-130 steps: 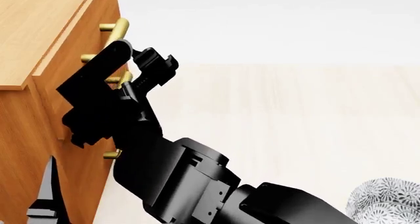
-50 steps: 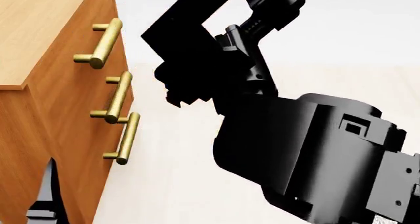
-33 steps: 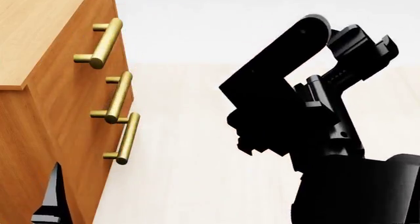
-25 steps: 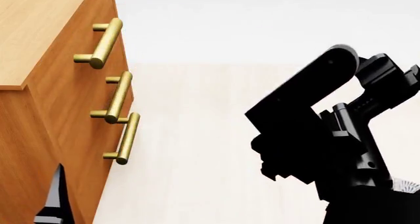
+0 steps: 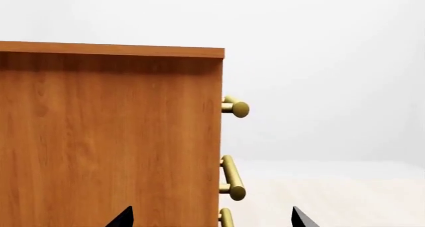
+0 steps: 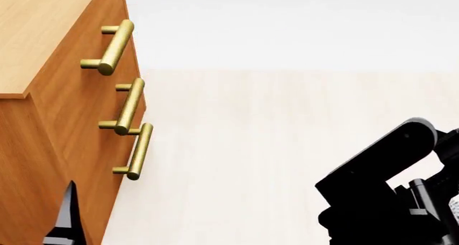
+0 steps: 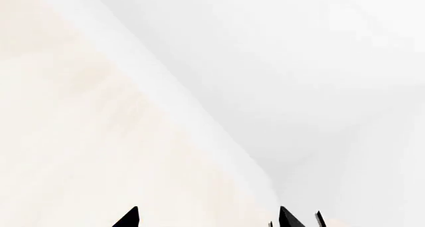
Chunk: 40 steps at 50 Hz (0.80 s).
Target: Close the top drawer of the cabinet and put the bowl on top of it.
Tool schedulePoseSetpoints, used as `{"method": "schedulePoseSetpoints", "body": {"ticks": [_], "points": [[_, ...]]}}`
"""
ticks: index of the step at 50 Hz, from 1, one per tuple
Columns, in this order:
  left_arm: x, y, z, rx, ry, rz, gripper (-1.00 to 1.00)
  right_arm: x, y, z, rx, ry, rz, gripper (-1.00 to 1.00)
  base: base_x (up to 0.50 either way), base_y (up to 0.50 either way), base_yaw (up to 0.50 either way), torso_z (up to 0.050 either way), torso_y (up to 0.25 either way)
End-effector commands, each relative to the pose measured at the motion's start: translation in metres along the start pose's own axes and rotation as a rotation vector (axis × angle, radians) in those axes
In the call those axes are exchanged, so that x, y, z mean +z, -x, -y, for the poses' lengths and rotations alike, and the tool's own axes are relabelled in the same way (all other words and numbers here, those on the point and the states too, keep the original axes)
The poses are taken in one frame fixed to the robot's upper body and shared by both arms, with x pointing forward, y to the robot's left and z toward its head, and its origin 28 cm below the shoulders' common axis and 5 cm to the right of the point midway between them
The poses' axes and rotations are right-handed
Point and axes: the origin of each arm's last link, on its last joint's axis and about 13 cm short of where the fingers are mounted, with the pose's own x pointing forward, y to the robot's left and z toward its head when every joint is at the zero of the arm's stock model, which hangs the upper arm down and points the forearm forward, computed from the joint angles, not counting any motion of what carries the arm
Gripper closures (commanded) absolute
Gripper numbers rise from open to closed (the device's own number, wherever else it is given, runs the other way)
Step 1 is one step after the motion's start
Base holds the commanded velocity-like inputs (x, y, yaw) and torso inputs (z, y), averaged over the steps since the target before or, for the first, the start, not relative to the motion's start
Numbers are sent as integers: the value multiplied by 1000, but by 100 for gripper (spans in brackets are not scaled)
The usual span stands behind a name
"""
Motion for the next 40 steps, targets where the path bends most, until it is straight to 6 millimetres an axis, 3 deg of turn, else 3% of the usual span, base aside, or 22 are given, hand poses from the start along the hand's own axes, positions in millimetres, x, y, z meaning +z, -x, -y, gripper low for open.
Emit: {"method": "schedulePoseSetpoints", "body": {"ticks": [1, 28, 40], "points": [[0, 1, 2, -6, 0, -1, -100, -19, 14, -3, 13, -4, -59, -100, 0, 0, 0, 0, 0], [0, 2, 4, -10, 1, -1, -100, -64, 37, -20, 48, -68, -177, -100, 0, 0, 0, 0, 0], [0, 2, 4, -9, -1, -3, -100, -56, 40, -25, 68, -67, -148, -100, 0, 0, 0, 0, 0]]}}
